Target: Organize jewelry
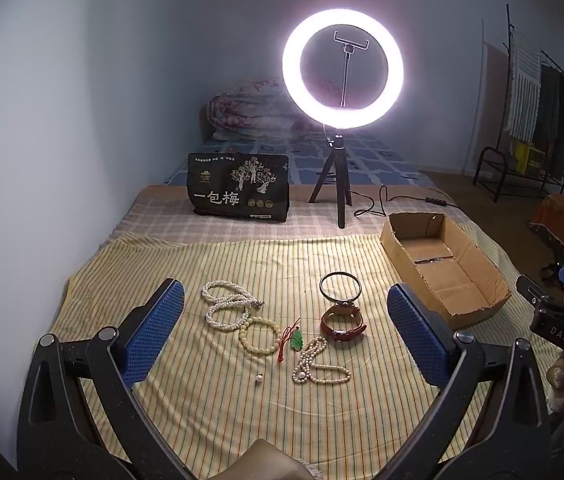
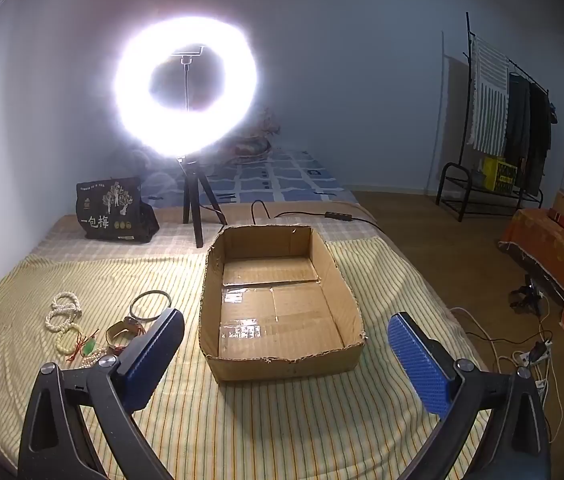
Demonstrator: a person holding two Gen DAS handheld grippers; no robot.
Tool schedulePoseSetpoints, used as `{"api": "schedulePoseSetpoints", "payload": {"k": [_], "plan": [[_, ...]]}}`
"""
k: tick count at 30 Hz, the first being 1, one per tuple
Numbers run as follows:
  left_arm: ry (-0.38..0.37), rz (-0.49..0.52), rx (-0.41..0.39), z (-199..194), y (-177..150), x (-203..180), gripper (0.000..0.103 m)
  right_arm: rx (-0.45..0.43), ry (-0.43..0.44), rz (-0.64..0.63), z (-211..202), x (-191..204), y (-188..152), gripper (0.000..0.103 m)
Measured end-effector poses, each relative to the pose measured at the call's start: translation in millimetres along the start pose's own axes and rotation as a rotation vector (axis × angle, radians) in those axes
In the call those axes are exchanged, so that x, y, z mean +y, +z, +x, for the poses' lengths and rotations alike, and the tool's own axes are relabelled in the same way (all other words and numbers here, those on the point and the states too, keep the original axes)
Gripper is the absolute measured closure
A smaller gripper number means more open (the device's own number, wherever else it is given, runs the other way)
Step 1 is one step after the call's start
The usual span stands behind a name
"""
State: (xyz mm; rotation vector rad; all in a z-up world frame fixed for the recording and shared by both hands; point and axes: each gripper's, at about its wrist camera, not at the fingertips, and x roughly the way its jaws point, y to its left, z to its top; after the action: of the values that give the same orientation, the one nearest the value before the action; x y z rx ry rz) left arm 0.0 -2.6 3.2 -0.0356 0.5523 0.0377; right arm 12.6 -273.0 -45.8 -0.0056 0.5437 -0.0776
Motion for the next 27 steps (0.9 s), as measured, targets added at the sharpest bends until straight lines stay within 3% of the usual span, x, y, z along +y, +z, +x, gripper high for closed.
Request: {"api": "schedulePoseSetpoints", "payload": {"k": [27], "plan": [[-0.001,-0.003,-0.006,-3.5,3.4,4.0,0.0,0.0,0.002,-0.001,-1.4,1.8,1.4,0.0]]}}
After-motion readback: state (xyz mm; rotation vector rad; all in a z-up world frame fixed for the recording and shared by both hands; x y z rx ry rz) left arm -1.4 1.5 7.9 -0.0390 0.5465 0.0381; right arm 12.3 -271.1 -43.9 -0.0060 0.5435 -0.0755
